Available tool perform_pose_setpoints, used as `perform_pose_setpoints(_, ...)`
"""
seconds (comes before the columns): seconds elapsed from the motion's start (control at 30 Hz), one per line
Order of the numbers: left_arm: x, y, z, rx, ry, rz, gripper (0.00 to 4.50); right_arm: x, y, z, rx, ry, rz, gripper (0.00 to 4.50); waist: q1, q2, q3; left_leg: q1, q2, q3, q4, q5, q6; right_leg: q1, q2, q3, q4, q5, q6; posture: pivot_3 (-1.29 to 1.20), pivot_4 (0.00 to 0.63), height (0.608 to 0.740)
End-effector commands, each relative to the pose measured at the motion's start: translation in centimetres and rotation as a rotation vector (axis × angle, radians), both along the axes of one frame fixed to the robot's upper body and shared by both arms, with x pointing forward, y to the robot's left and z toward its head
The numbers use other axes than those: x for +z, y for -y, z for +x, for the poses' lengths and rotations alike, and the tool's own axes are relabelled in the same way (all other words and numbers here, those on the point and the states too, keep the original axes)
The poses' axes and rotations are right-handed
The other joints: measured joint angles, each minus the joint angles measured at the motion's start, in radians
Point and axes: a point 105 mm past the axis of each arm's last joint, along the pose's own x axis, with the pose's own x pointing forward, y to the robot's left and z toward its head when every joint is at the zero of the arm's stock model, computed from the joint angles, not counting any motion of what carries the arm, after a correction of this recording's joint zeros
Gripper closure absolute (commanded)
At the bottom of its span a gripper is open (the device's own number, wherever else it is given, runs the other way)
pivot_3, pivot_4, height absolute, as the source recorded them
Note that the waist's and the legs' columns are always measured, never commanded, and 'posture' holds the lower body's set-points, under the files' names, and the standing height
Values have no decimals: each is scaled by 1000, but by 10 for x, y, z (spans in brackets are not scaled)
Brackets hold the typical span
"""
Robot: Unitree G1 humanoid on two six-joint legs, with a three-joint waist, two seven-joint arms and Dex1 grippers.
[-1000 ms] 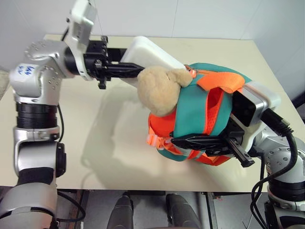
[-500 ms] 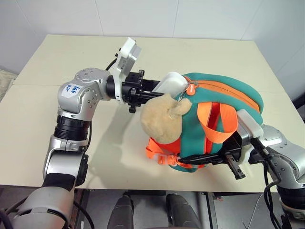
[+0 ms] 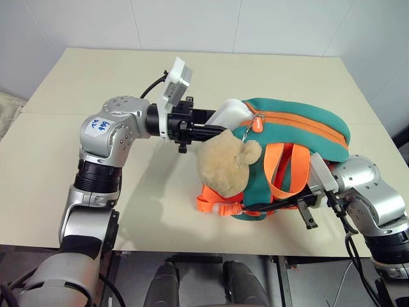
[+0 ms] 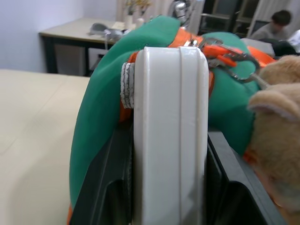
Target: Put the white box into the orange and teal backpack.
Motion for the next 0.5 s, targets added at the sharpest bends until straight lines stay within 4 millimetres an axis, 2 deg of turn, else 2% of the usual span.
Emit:
perform_pose_setpoints(0.03, -9, 19, -24, -147, -6, 34, 3125, -1, 9, 18, -92, 20, -25, 4500, 0, 0, 0, 0, 0, 0, 0, 0, 0, 0, 0, 0, -1, 0, 0, 0, 150, 740)
perform_pose_setpoints(0.27, -33, 25, -16, -103, -3, 120, 3126, 5, 4, 21, -86, 31, 1, 4500, 0, 0, 0, 0, 0, 0, 0, 0, 0, 2, 0, 0, -3, 1, 1, 0, 150, 740)
perform_pose_setpoints(0.5, -37, 31, -5, -55, 31, 137, 3126, 10, 1, 23, -90, 36, 26, 4500, 0, 0, 0, 0, 0, 0, -1, 0, 0, 2, 0, 0, -4, 1, 1, 0, 150, 740)
